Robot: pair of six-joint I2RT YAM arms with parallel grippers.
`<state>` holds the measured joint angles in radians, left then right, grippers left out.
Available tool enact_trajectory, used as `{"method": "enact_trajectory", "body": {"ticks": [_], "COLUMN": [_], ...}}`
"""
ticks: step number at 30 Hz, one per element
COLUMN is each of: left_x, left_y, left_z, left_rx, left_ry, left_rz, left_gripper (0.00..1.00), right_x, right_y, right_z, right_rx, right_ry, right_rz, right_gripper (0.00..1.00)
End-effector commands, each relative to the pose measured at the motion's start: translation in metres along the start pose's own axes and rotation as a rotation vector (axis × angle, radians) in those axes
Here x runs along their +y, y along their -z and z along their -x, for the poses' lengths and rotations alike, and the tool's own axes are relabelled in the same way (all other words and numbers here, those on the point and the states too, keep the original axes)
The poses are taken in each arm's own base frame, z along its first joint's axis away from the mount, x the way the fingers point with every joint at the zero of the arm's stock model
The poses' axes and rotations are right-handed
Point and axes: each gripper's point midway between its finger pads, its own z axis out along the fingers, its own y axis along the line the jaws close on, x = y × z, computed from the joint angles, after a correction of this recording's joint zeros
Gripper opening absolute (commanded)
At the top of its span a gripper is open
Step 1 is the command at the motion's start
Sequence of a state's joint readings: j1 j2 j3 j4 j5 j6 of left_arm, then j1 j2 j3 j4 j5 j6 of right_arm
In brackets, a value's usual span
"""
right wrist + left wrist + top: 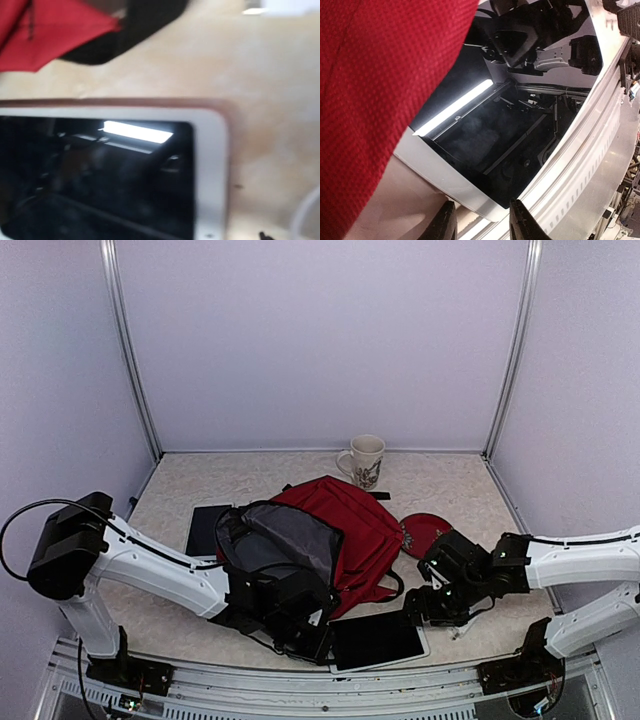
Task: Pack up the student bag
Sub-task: Pick up the pen from the corner of the board.
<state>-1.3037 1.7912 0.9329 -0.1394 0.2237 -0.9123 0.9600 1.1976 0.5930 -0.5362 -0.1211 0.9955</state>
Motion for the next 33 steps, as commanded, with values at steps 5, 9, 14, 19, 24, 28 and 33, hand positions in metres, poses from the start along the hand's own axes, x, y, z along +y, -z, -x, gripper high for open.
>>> {"method": "enact_trajectory", "body": {"ticks": [5, 9, 14, 19, 24, 28, 33], "left_x": [0.052, 0.054, 0.055, 0.06, 0.06, 0.061, 0.062], "left_y": [-0.013, -0.015, -0.016, -0.014, -0.011, -0.008, -0.005], "left_z": [-0.026, -0.027, -0.026, -0.026, -0.021, -0.02, -0.021], "left_rx": [0.089, 0.091, 0.083, 0.069, 0.043, 0.028, 0.008], "left_ry": [0.047, 0.054, 0.054, 0.071, 0.072, 0.076, 0.086], "left_rz": [0.185, 0.175, 0.15, 0.125, 0.116, 0.114, 0.106], "left_gripper": [0.31, 0.27, 0.26, 0.26, 0.27, 0.28, 0.28], "right_x": [-0.002, 0.021, 0.071, 0.11, 0.12, 0.121, 0.123], "right_y": [-0.027, -0.033, -0.009, 0.034, 0.047, 0.047, 0.053], "right_z": [-0.031, -0.039, -0.035, -0.033, -0.027, -0.032, -0.041], "right_rx": [0.136, 0.179, 0.158, 0.142, 0.121, 0.154, 0.173], "right_ry": [0.061, 0.052, 0.049, 0.04, 0.083, 0.07, 0.084], "right_rz": [0.076, 0.229, 0.528, 0.827, 0.82, 0.824, 0.836], "right_gripper": [0.82, 0.82, 0.81, 0.81, 0.8, 0.79, 0.75]}}
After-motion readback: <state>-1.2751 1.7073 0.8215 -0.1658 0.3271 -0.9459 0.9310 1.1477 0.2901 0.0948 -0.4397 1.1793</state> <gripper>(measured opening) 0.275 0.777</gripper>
